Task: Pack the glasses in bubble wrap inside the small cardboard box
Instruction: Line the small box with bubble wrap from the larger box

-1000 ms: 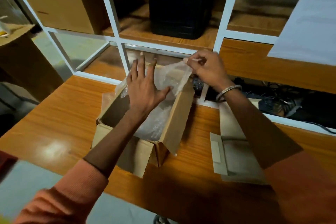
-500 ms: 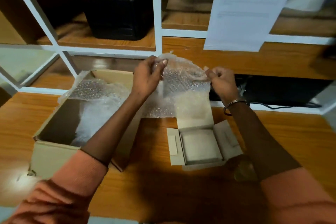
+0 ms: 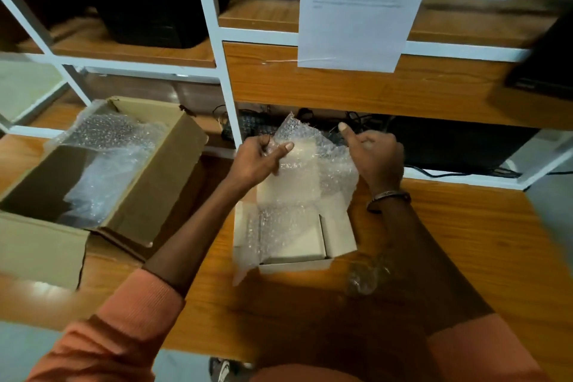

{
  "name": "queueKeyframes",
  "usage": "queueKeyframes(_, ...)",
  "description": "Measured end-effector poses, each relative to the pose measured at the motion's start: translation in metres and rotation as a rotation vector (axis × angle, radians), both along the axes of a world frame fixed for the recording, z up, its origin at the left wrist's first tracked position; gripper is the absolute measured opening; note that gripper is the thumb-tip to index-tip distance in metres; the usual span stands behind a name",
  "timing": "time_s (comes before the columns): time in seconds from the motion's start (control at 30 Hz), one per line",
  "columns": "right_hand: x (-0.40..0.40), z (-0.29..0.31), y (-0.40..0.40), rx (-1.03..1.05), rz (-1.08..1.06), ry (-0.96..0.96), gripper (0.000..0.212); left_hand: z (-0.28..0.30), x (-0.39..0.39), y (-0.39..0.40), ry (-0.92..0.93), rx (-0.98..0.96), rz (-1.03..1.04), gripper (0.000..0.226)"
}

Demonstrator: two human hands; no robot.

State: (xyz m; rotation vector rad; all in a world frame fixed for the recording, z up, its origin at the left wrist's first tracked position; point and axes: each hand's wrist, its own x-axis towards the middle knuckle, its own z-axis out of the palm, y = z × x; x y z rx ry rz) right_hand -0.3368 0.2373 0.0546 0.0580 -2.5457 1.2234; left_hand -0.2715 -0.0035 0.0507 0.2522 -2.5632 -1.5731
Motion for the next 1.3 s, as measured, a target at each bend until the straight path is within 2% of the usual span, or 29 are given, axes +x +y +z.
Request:
queueKeyframes(0.07,0.0,0.006,-0.003,0.009,0.01,0.032,0.053,-0.002,0.002,0.009,-0.004,0.074,-0.042,0.047)
queueKeyframes(0.17,-0.005,0.006,-0.005,0.128,0.098,-0.011,0.057,-0.004,0.006,0.017,0.027,0.144,-0.033,0.053)
queueKeyframes(0.23,-0.002,0.012,-0.005,0.133,0.254,-0.088,0.052,-0.006,0.008,0.019,0.037,0.197,0.02,0.049)
queueKeyframes(0.33,-0.002,0.011,-0.005,0.142,0.551,-0.254,0.061,-0.011,0.012,0.015,0.033,0.208,0.057,0.037)
queueKeyframes(0.4,-0.001,0.004,-0.01,0.126,0.645,-0.286,0.039,-0.016,0.014,0.01,0.025,0.206,0.063,0.034)
queueKeyframes(0.47,-0.007,-0.009,-0.012,-0.061,0.537,-0.301,0.04,-0.018,0.018,0.005,-0.033,0.239,0.102,0.039)
queueKeyframes(0.53,-0.012,-0.016,-0.01,-0.317,0.327,-0.365,0.041,-0.019,0.025,-0.001,-0.182,0.218,0.101,0.054)
queueKeyframes(0.57,-0.015,-0.021,-0.006,-0.381,0.249,-0.389,0.046,-0.02,0.03,-0.005,-0.279,0.167,0.062,0.06)
queueKeyframes(0.63,-0.018,-0.033,-0.001,-0.347,0.169,-0.445,0.048,-0.028,0.04,-0.014,-0.442,0.104,-0.05,0.06)
queueKeyframes(0.73,-0.012,-0.05,0.004,-0.161,0.149,-0.53,0.054,-0.045,0.046,-0.032,-0.482,0.122,-0.091,0.054)
queueKeyframes(0.83,0.0,-0.065,0.007,-0.045,0.192,-0.666,0.048,-0.05,0.042,-0.05,-0.491,-0.002,-0.111,0.051)
queueKeyframes(1.0,0.015,-0.083,0.007,0.079,0.253,-0.759,0.05,-0.033,0.031,-0.068,-0.447,-0.309,-0.142,0.048)
queueKeyframes(1.1,0.02,-0.088,0.002,0.15,0.256,-0.771,0.047,-0.03,0.025,-0.072,-0.373,-0.517,-0.138,0.054)
queueKeyframes(1.2,0.028,-0.087,0.001,0.218,0.28,-0.753,0.034,-0.042,0.022,-0.068,-0.374,-0.647,-0.169,0.054)
queueKeyframes(1.3,0.035,-0.076,0.003,0.376,0.262,-0.665,0.046,-0.056,0.027,-0.059,-0.325,-0.786,-0.23,0.059)
